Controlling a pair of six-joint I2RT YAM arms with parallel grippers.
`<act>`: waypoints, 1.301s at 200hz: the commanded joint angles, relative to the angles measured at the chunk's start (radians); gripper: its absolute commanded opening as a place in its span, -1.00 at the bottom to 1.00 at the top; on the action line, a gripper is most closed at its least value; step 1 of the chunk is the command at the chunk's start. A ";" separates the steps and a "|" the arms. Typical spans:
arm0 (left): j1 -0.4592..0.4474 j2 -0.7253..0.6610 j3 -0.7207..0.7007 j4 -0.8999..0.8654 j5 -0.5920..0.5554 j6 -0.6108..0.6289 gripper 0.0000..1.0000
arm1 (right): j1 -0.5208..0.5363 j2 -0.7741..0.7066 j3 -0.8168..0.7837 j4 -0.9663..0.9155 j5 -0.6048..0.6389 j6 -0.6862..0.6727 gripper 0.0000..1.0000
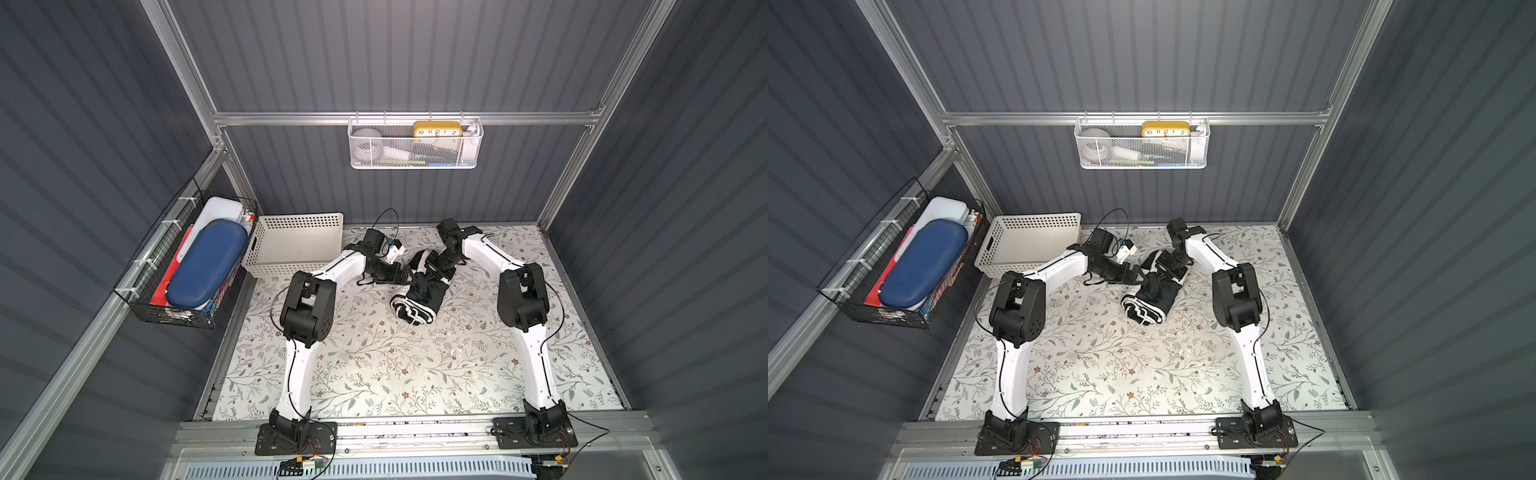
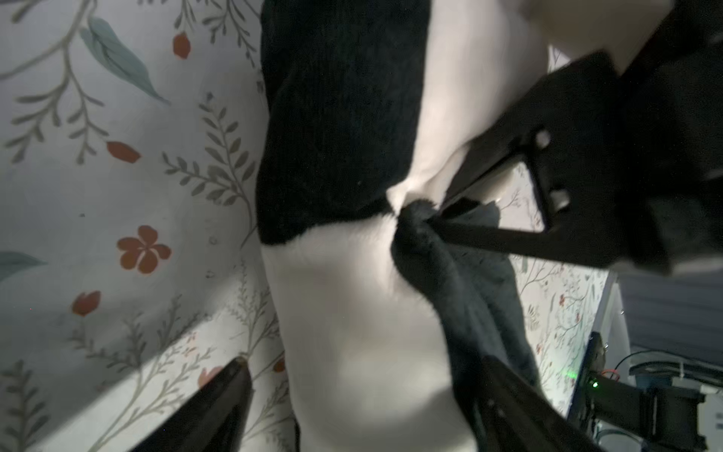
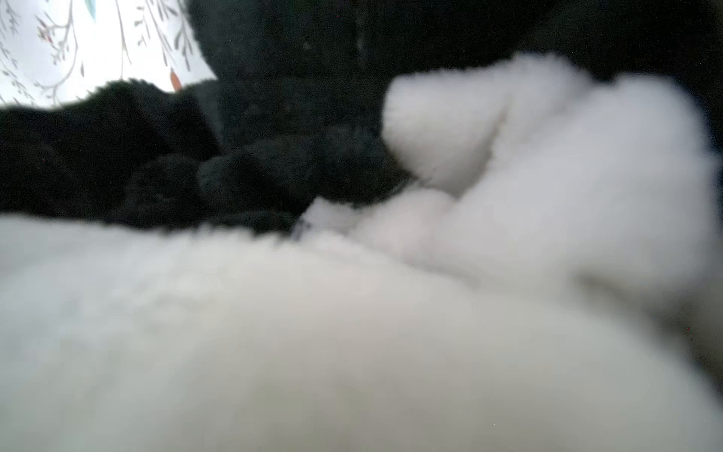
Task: Roll up the pillowcase
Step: Roll the pillowcase at the center of the board, then pick up the pillowcase at the center of the board.
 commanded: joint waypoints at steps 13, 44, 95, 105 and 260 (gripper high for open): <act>0.012 0.049 0.040 -0.018 0.077 0.069 0.99 | 0.002 -0.006 -0.041 0.042 -0.008 -0.004 -0.67; 0.012 0.139 0.074 0.000 0.259 0.075 0.98 | -0.002 -0.019 -0.080 0.064 -0.014 -0.003 -0.66; 0.000 0.239 0.094 0.014 0.392 0.065 0.83 | -0.003 -0.011 -0.078 0.093 -0.036 0.019 -0.67; -0.005 0.254 0.107 0.000 0.409 0.067 0.58 | -0.004 -0.011 -0.078 0.098 -0.041 0.026 -0.67; -0.033 -0.088 -0.199 0.247 0.256 -0.243 -1.00 | -0.162 -0.494 -0.393 0.275 0.021 0.091 -0.25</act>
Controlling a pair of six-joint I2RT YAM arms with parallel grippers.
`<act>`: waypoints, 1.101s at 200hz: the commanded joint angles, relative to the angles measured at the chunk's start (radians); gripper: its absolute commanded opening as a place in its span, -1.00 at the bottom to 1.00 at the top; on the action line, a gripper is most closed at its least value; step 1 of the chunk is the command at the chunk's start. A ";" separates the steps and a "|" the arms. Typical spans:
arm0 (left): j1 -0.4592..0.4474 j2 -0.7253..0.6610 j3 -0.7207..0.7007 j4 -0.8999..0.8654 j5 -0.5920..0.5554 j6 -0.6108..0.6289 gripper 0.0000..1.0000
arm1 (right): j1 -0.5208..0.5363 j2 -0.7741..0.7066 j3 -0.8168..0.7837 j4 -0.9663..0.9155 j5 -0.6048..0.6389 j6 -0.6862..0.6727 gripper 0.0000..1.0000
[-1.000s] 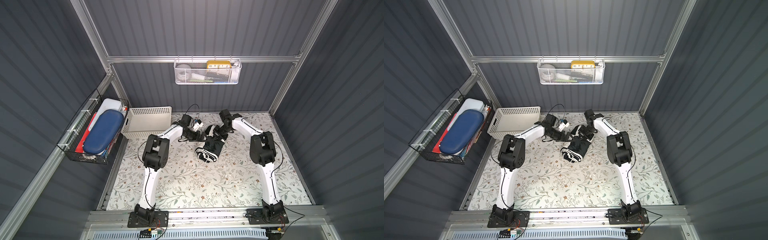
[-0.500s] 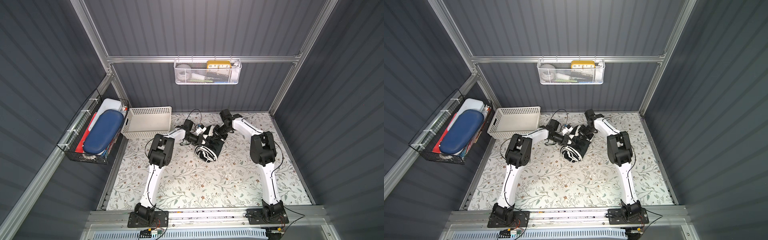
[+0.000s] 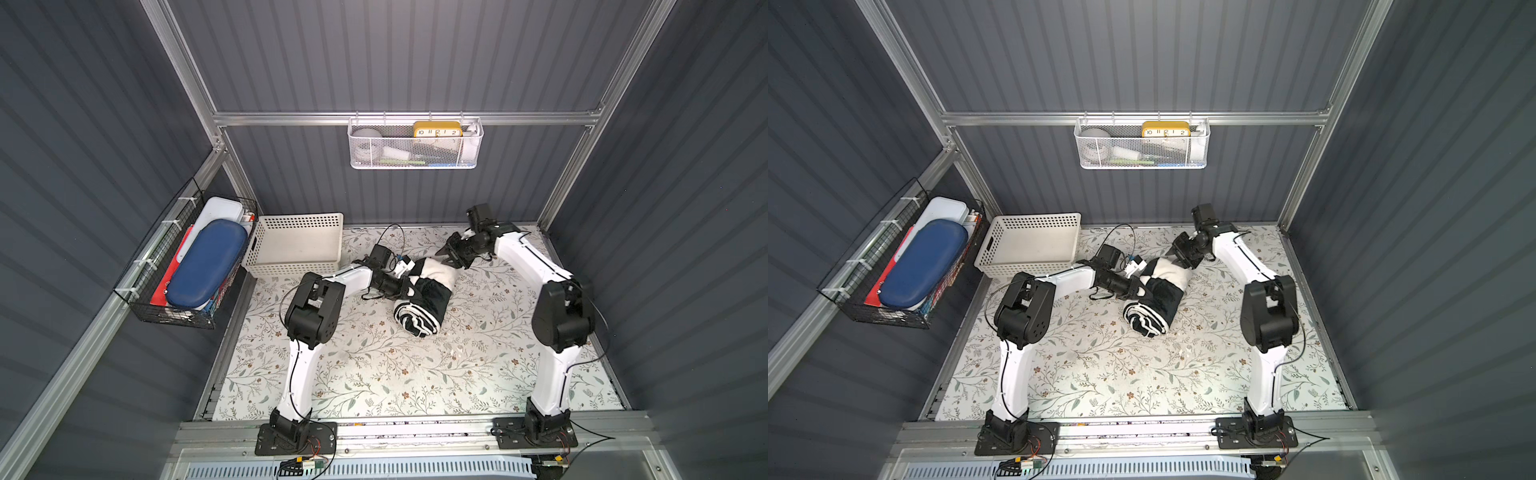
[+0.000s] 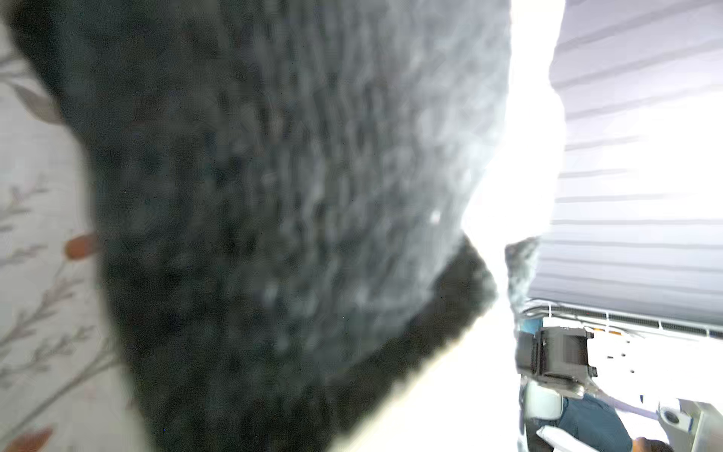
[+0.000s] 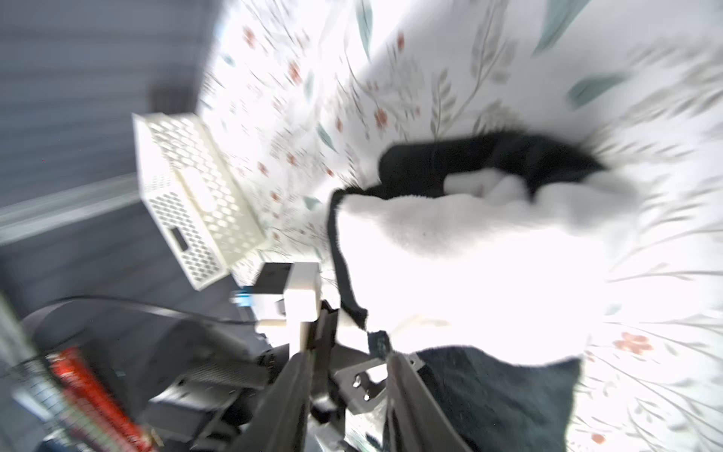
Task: Roll up the pillowcase
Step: Pick up the pillowcase at the center of the board, then place the pillowcase in the bin.
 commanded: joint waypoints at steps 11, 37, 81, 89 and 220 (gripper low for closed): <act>0.037 -0.094 -0.028 0.067 0.013 -0.094 -1.00 | -0.057 -0.088 -0.116 0.037 0.054 0.002 -0.25; 0.063 -0.106 -0.001 0.068 0.049 -0.108 -1.00 | -0.096 -0.112 -0.183 0.043 0.040 -0.011 -0.26; 0.069 -0.158 0.120 -0.018 -0.050 -0.074 -1.00 | -0.114 -0.123 -0.239 0.049 0.045 -0.023 -0.27; 0.069 -0.165 0.161 -0.048 -0.094 -0.077 -1.00 | -0.114 -0.121 -0.245 0.047 0.045 -0.025 -0.28; 0.197 -0.198 0.475 -0.323 -0.861 -0.062 -1.00 | -0.115 -0.113 -0.312 0.055 -0.035 -0.067 -0.33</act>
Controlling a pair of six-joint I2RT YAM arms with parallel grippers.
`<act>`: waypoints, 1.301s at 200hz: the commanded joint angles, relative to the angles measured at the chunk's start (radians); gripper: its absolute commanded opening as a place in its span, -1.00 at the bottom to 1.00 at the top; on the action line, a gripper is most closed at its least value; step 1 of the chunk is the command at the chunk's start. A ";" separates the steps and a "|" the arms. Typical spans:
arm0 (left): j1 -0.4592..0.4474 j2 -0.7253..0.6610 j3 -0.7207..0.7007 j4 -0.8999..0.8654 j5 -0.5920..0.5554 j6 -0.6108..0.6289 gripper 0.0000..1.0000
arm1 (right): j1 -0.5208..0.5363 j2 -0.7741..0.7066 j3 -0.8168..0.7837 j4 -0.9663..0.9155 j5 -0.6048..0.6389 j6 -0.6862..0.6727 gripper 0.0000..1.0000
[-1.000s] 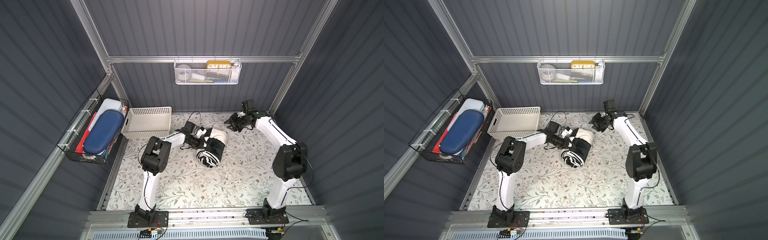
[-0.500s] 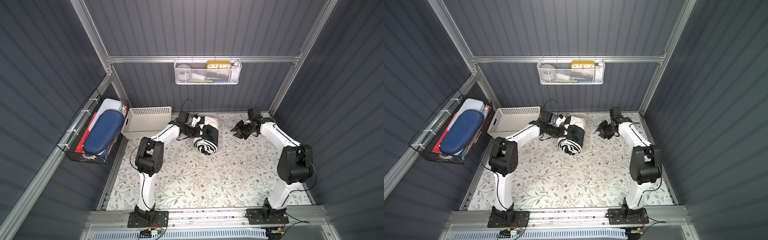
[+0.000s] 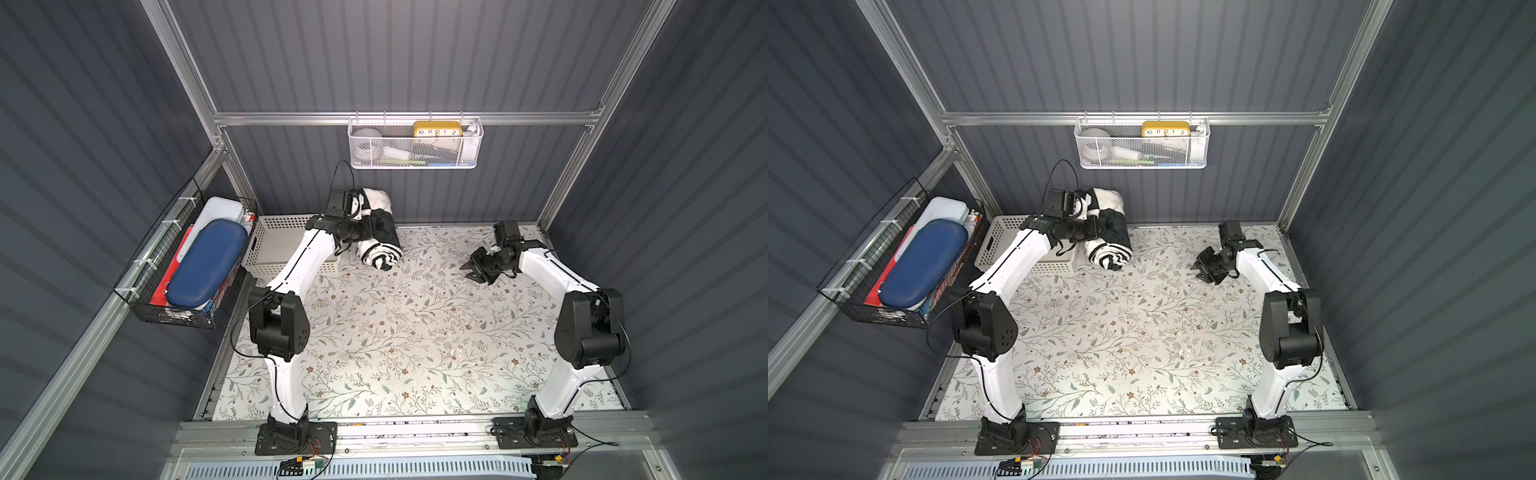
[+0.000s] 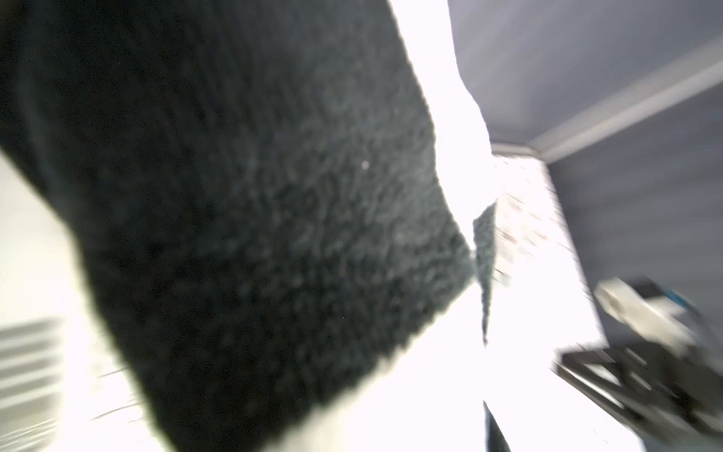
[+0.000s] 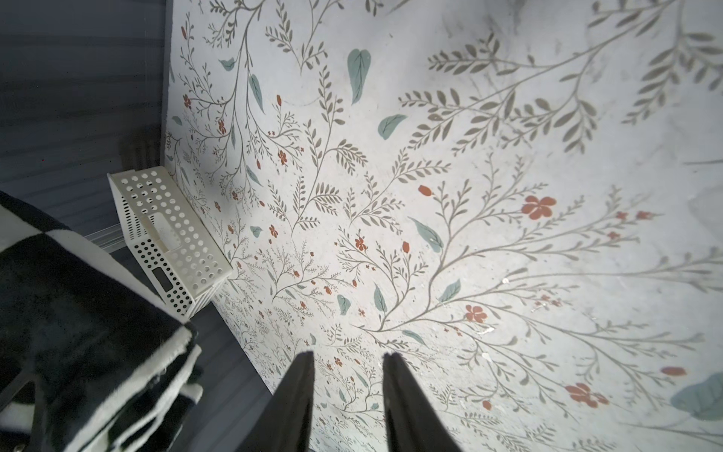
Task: Roll up the pillowcase
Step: Place the pillowcase in the bin.
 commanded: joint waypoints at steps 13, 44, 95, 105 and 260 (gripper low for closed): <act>0.035 0.023 0.103 -0.084 -0.222 0.009 -1.00 | -0.003 0.006 -0.020 0.003 -0.046 -0.024 -0.33; 0.098 0.024 0.088 -0.098 -0.331 0.029 -1.00 | -0.002 0.006 -0.036 0.011 -0.071 -0.035 -0.34; 0.169 0.121 0.186 -0.069 -0.414 0.104 -1.00 | -0.002 0.000 -0.086 0.042 -0.112 -0.040 -0.37; 0.171 0.151 0.213 -0.048 -0.435 0.136 -1.00 | -0.002 -0.001 -0.097 0.049 -0.118 -0.041 -0.37; 0.236 0.394 0.299 -0.044 -0.565 0.275 -0.92 | 0.008 0.052 -0.052 0.017 -0.154 -0.068 -0.36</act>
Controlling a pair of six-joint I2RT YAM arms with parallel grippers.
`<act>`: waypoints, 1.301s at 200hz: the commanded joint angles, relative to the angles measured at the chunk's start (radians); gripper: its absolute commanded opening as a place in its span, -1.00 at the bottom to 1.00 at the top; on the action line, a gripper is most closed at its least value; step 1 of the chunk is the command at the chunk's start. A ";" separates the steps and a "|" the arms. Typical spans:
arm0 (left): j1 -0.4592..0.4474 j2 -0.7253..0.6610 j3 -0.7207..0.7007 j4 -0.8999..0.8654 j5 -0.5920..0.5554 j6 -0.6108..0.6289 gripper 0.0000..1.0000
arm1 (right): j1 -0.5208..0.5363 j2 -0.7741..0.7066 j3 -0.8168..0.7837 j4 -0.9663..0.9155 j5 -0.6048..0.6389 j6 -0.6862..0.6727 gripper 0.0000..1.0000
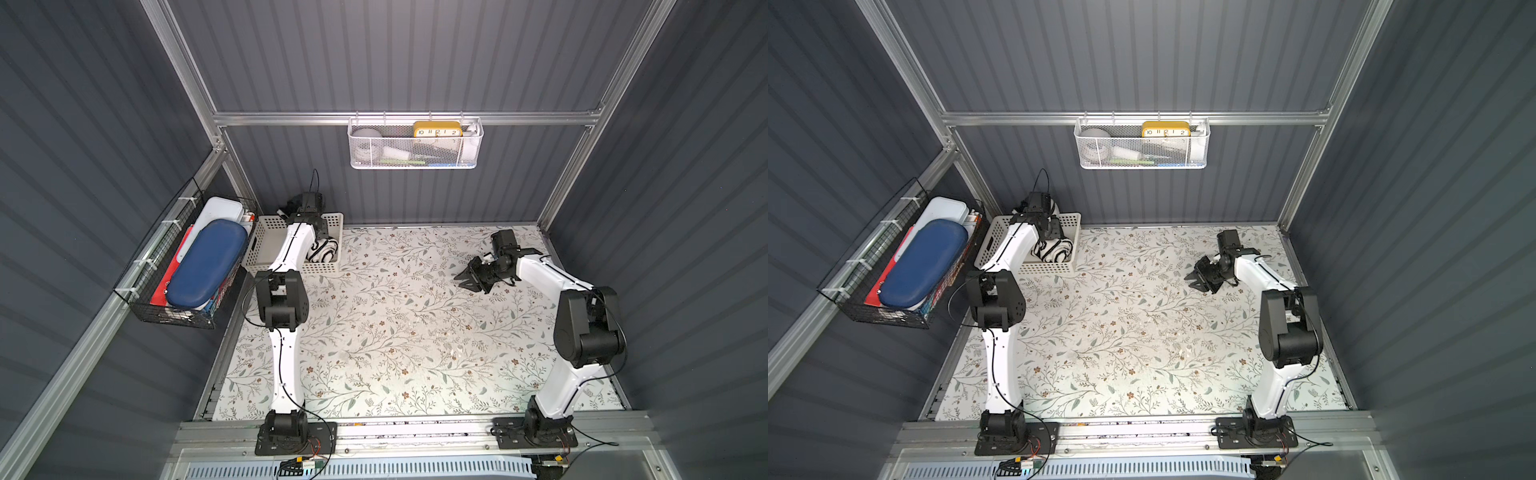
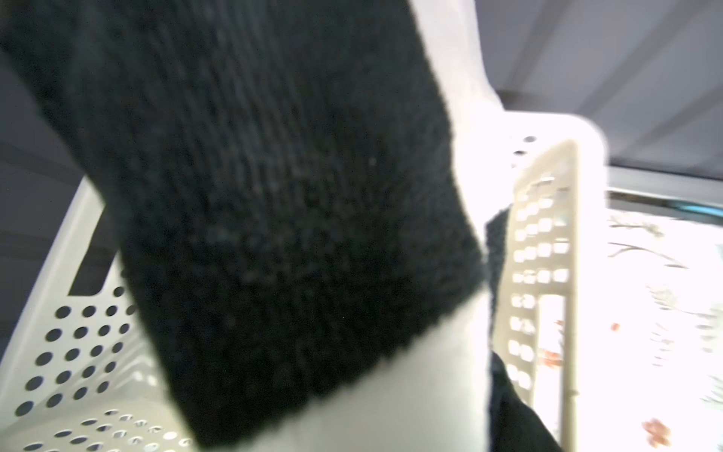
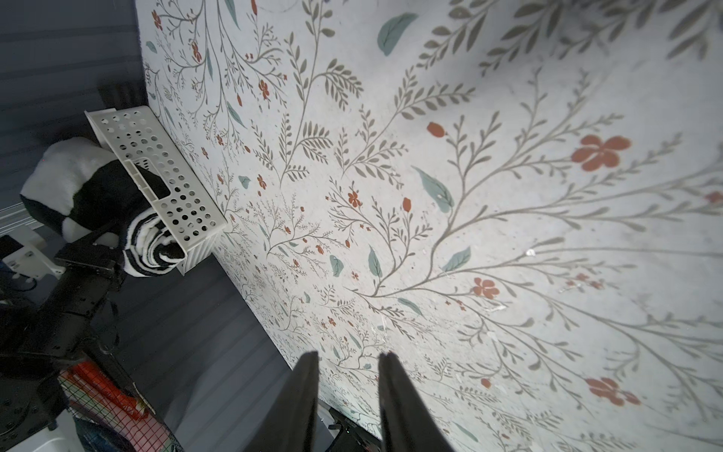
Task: Roll up the pillowcase
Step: Place the pillowcase in the bin.
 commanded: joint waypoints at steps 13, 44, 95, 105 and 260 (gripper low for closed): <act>0.012 0.024 0.007 0.008 -0.022 0.025 -0.51 | 0.006 0.038 0.040 -0.036 -0.010 -0.022 -0.34; 0.012 0.020 -0.002 0.023 0.000 0.024 0.20 | 0.006 0.040 0.057 -0.051 0.000 -0.034 -0.29; 0.007 -0.030 -0.003 0.056 -0.041 0.005 0.99 | 0.005 0.030 0.060 -0.054 0.007 -0.040 -0.13; 0.003 -0.055 -0.001 0.057 -0.030 0.015 0.99 | 0.005 0.023 0.059 -0.051 0.009 -0.040 -0.10; -0.220 -1.009 -0.882 0.374 0.213 -0.060 0.99 | 0.000 -0.292 0.193 -0.233 0.554 -0.351 0.98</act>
